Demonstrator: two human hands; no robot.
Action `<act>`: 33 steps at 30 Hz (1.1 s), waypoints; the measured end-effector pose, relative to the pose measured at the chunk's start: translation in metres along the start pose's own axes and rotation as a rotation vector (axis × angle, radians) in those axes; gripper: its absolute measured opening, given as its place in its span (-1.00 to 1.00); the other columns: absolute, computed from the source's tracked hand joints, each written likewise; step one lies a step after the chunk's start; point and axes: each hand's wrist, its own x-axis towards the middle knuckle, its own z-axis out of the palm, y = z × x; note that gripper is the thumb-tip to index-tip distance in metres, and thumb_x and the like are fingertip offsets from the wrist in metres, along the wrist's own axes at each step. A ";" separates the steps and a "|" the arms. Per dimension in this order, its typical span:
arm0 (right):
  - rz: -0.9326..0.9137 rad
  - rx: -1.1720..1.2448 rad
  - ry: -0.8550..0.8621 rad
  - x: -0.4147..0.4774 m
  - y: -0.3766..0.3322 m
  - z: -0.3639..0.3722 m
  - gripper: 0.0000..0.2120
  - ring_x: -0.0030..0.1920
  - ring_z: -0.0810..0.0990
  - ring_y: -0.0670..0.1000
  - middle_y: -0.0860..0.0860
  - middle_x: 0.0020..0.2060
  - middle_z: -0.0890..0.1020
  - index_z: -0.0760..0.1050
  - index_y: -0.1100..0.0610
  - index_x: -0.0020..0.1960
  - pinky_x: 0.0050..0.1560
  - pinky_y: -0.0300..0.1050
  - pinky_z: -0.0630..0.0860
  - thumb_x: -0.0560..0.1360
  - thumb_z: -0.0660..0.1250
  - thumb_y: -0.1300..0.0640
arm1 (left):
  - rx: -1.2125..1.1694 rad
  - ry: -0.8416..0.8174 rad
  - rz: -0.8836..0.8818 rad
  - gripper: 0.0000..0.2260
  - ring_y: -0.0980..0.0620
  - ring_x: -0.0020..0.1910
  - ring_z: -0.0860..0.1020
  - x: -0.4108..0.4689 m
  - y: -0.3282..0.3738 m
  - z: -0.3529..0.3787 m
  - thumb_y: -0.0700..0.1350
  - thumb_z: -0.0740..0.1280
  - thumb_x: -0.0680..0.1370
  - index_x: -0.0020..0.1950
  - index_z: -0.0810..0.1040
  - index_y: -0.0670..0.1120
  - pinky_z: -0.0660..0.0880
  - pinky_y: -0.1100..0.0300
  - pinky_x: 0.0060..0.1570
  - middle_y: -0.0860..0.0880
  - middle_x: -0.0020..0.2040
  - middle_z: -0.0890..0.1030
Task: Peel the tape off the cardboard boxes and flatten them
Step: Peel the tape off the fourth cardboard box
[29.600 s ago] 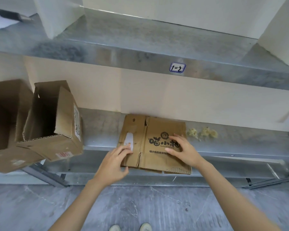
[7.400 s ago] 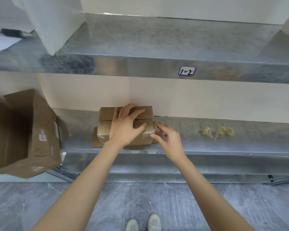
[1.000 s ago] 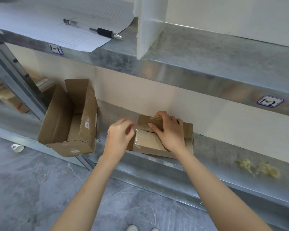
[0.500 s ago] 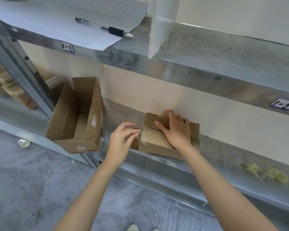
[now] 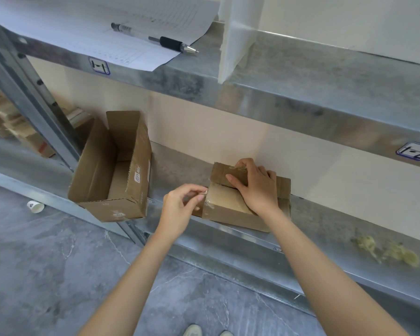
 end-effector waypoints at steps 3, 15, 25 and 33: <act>0.001 0.008 -0.004 0.001 0.000 -0.001 -0.64 0.11 0.49 0.03 -0.10 0.08 0.58 0.33 -0.07 0.22 0.19 -0.04 0.21 0.56 0.15 -0.28 | 0.207 0.010 0.124 -0.80 0.18 -0.08 0.61 0.003 0.005 0.001 -0.37 0.35 0.54 0.00 0.69 -0.11 0.52 0.35 -0.11 0.05 -0.11 0.68; 0.006 0.021 -0.015 0.003 0.003 0.002 -0.64 0.10 0.49 0.03 -0.06 0.03 0.58 0.32 -0.10 0.21 0.17 -0.06 0.19 0.55 0.14 -0.30 | 0.281 -0.011 0.068 -0.85 0.21 0.04 0.54 -0.009 0.007 -0.013 -0.21 0.33 0.59 0.03 0.55 0.05 0.46 0.31 -0.08 0.20 -0.02 0.63; -0.003 0.012 -0.004 0.003 0.003 0.002 -0.64 0.10 0.50 0.02 -0.08 0.04 0.59 0.33 -0.09 0.21 0.16 -0.05 0.20 0.56 0.14 -0.29 | 0.095 0.031 -0.055 -0.74 0.16 0.16 0.51 -0.015 -0.003 0.005 -0.08 0.54 0.43 0.09 0.67 0.12 0.38 0.43 0.05 0.12 0.11 0.58; -0.007 0.042 -0.007 0.003 0.003 0.002 -0.64 0.09 0.50 0.01 -0.11 0.05 0.59 0.34 -0.09 0.20 0.16 -0.07 0.19 0.55 0.16 -0.29 | 0.271 0.110 0.115 -0.85 0.16 -0.08 0.60 -0.020 0.003 0.004 -0.31 0.45 0.49 -0.04 0.72 -0.09 0.51 0.32 -0.04 0.09 -0.09 0.65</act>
